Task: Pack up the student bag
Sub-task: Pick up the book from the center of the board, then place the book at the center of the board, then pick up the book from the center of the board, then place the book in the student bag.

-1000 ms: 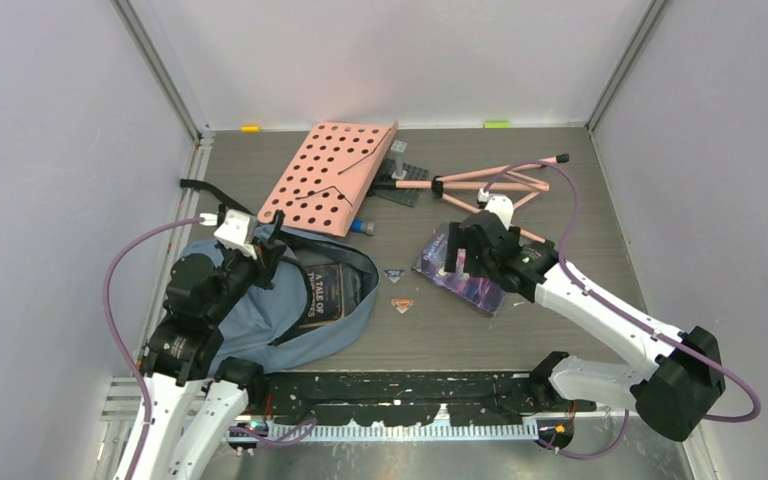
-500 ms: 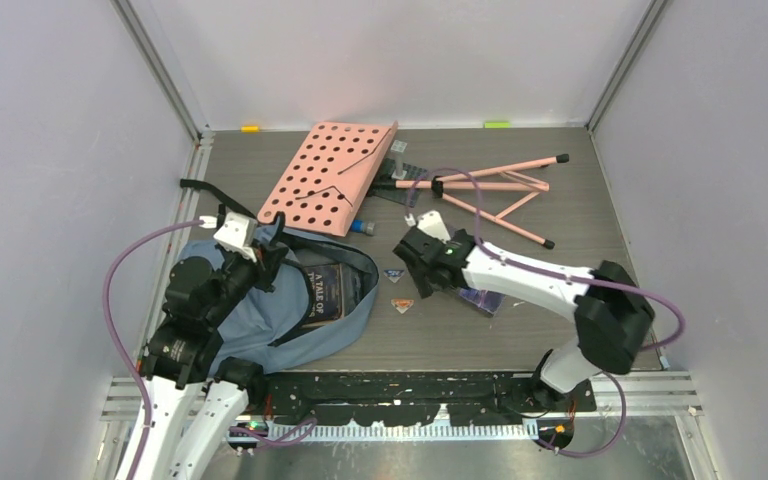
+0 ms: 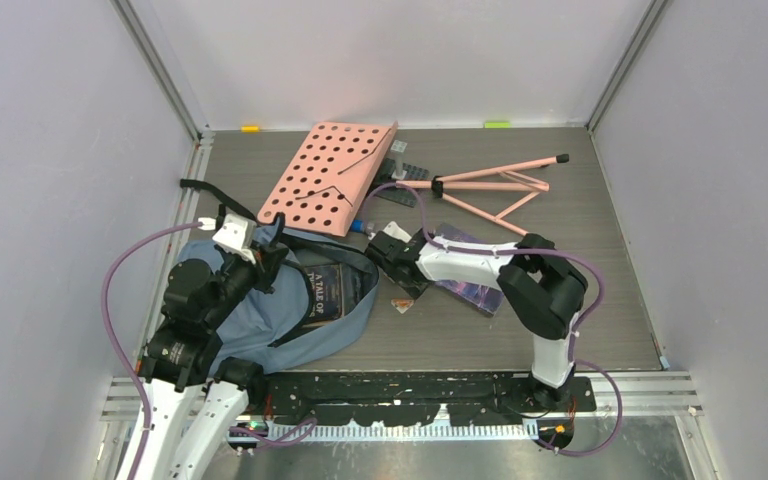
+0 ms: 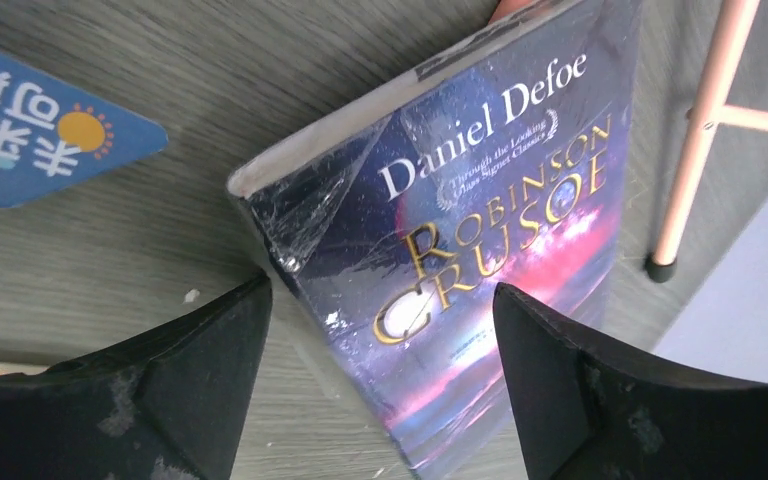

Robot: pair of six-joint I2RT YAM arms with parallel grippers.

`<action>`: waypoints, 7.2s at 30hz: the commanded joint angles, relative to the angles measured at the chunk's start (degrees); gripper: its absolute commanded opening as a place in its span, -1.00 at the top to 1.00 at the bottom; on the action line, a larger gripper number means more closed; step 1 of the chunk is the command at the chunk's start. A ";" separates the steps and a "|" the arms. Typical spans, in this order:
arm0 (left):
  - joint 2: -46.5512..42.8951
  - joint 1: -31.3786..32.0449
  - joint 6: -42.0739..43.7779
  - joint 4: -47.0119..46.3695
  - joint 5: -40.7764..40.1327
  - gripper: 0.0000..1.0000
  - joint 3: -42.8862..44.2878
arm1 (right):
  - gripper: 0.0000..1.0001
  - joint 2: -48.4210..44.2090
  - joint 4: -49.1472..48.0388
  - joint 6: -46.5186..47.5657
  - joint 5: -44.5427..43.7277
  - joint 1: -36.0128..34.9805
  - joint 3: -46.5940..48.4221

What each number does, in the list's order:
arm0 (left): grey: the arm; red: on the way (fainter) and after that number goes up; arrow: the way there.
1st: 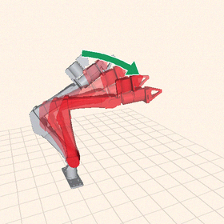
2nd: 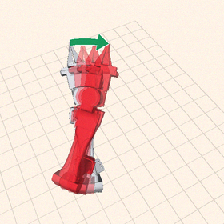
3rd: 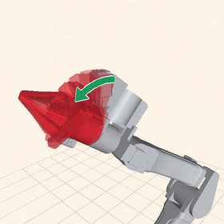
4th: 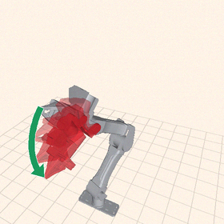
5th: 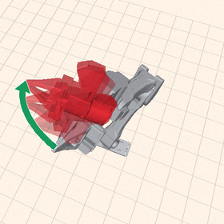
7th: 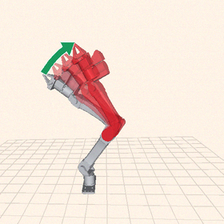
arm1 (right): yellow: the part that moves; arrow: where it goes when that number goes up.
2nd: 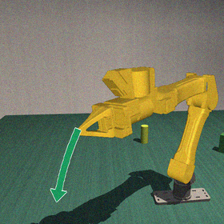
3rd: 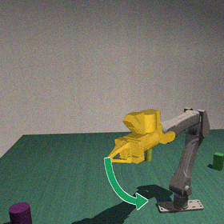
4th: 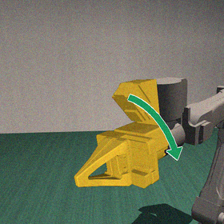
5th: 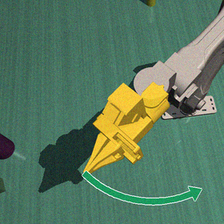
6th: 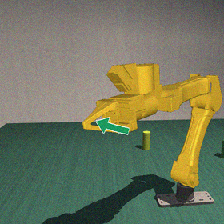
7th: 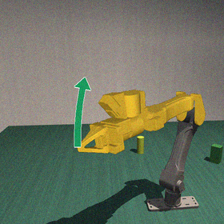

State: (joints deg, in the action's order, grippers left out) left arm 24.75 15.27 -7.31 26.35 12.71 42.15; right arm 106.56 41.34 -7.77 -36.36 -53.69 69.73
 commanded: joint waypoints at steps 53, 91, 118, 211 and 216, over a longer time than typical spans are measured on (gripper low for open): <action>-1.42 0.82 -0.86 -7.03 2.51 1.00 0.30 | 0.99 -18.99 22.99 4.27 -8.00 -0.80 21.92; 0.11 1.78 -0.77 -6.75 2.36 1.00 0.34 | 0.41 -10.73 10.77 -3.44 23.37 3.05 11.64; -0.45 1.87 -0.95 -6.70 2.18 1.00 0.65 | 0.99 -24.63 11.59 -14.11 23.27 3.07 7.10; -0.44 1.78 -1.92 -10.09 6.52 1.00 0.56 | -0.36 1.87 -60.40 -38.25 16.99 -12.50 -0.50; -0.36 1.78 -1.92 -10.06 6.63 1.00 0.48 | -0.07 5.91 -62.39 -38.53 21.00 -12.91 2.30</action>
State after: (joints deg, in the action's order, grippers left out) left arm 25.10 16.78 -9.85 22.94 17.63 41.85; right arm 110.76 -14.61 -46.06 -18.41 -65.47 68.58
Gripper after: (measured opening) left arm 0.036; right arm 0.577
